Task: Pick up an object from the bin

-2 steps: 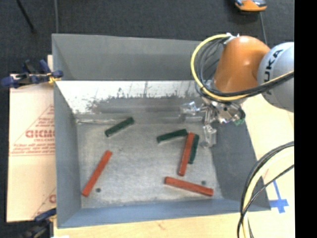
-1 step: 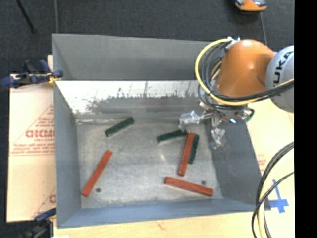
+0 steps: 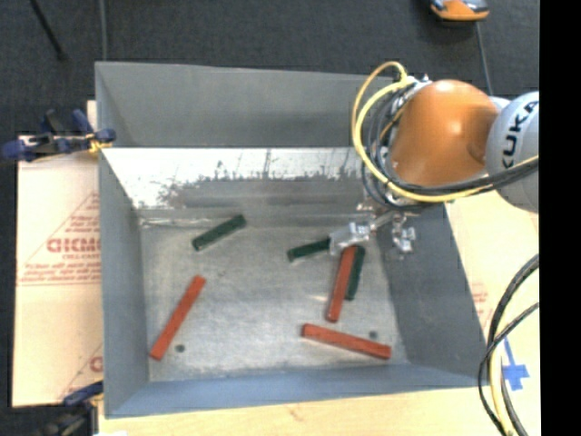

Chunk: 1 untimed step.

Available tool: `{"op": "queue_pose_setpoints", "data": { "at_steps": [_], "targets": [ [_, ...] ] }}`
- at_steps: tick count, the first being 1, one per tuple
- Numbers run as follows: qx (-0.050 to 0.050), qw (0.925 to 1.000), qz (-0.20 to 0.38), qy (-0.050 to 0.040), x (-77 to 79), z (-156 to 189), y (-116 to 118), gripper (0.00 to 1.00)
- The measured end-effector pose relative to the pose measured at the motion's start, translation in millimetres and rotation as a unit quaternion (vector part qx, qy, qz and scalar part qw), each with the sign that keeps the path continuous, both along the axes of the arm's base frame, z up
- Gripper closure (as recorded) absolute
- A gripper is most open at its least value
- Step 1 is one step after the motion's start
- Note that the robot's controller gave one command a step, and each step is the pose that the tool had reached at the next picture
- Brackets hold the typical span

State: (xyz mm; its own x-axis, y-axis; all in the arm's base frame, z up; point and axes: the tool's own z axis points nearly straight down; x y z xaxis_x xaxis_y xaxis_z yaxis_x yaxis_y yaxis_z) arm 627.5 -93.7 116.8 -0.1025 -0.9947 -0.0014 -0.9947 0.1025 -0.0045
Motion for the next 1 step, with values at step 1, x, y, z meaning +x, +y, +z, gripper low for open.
{"op": "queue_pose_setpoints", "data": {
  "at_steps": [1],
  "targets": [
    [-0.001,0.9916,0.13,-0.0034,-3.0,-43.7,17.5,0.0]
  ]
}}
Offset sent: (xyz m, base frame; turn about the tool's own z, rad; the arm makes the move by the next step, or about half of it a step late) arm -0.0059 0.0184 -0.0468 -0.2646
